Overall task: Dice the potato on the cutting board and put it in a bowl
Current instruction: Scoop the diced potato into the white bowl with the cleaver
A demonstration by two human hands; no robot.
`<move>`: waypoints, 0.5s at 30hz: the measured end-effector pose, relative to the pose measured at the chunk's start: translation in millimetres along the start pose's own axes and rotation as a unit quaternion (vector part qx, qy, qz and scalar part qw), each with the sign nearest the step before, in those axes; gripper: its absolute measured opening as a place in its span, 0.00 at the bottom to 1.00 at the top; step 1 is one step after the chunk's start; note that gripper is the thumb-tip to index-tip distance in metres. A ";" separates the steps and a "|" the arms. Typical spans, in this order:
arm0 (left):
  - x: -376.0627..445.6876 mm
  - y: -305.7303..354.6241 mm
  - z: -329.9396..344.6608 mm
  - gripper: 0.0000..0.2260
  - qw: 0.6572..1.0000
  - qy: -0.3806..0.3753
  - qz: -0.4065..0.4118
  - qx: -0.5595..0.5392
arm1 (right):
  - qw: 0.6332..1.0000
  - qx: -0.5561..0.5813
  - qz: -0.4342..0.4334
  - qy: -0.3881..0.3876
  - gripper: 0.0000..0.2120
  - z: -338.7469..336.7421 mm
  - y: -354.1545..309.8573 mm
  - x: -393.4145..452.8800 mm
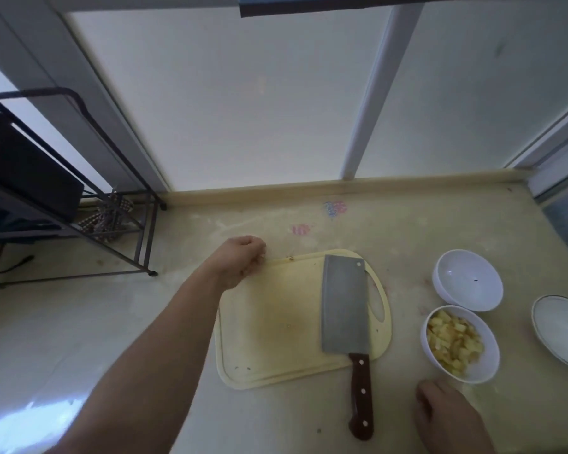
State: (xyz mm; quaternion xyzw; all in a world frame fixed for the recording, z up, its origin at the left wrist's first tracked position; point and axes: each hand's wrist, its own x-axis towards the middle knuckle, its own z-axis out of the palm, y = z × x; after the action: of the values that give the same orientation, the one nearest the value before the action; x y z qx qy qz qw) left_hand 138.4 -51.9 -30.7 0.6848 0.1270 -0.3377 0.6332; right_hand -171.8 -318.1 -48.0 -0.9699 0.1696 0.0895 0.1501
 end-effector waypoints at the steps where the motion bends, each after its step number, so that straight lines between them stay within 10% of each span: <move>1: -7.9 -6.0 0.2 0.04 0.984 -0.050 -0.040 -0.166 | 0.998 0.051 0.004 0.027 0.21 -2.4 -5.7 -0.3; 5: -40.6 -34.9 24.8 0.11 0.844 -0.193 -0.094 -0.491 | 0.945 0.306 0.093 0.064 0.24 -23.9 -53.8 9.8; 15: -122.5 -39.2 94.9 0.11 0.807 -0.167 -0.104 -0.557 | 0.864 0.490 -0.053 0.102 0.14 -63.7 -180.4 35.6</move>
State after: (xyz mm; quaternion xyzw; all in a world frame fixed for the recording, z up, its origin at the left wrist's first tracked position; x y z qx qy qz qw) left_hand -4.4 -104.8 17.8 0.1301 0.2557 -0.3816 0.8787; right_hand -66.7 -187.4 50.9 -0.7824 0.1541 -0.1125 0.5928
